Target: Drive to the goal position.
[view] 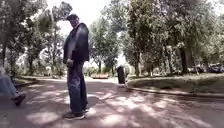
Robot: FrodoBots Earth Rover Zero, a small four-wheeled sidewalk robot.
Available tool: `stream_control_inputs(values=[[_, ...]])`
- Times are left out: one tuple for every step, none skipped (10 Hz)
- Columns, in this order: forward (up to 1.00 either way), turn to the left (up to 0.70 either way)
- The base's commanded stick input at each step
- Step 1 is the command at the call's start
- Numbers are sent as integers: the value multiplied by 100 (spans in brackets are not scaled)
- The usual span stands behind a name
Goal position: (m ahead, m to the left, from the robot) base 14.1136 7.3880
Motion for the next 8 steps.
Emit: stream_control_inputs(values=[[0,-70],[0,-70],[0,-70],[0,-70],[0,-70],[0,-70],[0,-70],[0,-70]])
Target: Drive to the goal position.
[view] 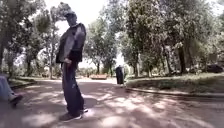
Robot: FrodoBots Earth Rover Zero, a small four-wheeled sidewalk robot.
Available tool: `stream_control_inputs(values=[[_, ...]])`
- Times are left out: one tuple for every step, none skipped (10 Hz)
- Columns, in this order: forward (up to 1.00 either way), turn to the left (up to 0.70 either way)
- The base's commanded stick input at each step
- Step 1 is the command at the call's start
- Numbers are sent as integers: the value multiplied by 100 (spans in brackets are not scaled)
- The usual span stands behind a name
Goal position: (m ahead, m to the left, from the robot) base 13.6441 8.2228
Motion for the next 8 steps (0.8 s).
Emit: stream_control_inputs(values=[[0,-70],[0,-70],[0,-70],[0,-70],[0,-35],[0,0],[0,0],[0,0]])
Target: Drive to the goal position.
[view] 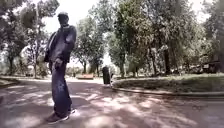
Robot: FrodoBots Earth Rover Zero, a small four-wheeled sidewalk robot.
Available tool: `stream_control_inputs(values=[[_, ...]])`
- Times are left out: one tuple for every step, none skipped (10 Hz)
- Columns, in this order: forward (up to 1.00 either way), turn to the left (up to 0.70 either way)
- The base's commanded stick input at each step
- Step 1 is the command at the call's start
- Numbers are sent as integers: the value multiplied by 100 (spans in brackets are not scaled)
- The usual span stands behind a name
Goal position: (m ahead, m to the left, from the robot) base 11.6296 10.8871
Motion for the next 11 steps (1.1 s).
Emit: stream_control_inputs(values=[[0,0],[0,0],[20,0],[42,0],[46,0],[24,0],[5,0],[0,0],[8,0],[14,0],[17,0]])
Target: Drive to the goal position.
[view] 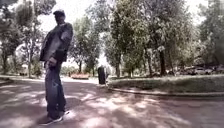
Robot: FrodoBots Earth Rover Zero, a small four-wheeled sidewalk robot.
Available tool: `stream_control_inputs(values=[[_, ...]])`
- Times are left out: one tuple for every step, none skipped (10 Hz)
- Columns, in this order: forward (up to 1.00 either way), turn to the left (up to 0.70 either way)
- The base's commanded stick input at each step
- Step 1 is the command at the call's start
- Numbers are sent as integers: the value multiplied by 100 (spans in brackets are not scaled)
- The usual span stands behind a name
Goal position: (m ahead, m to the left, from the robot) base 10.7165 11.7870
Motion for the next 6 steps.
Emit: stream_control_inputs(values=[[18,0],[18,0],[18,0],[17,0],[14,0],[10,0]])
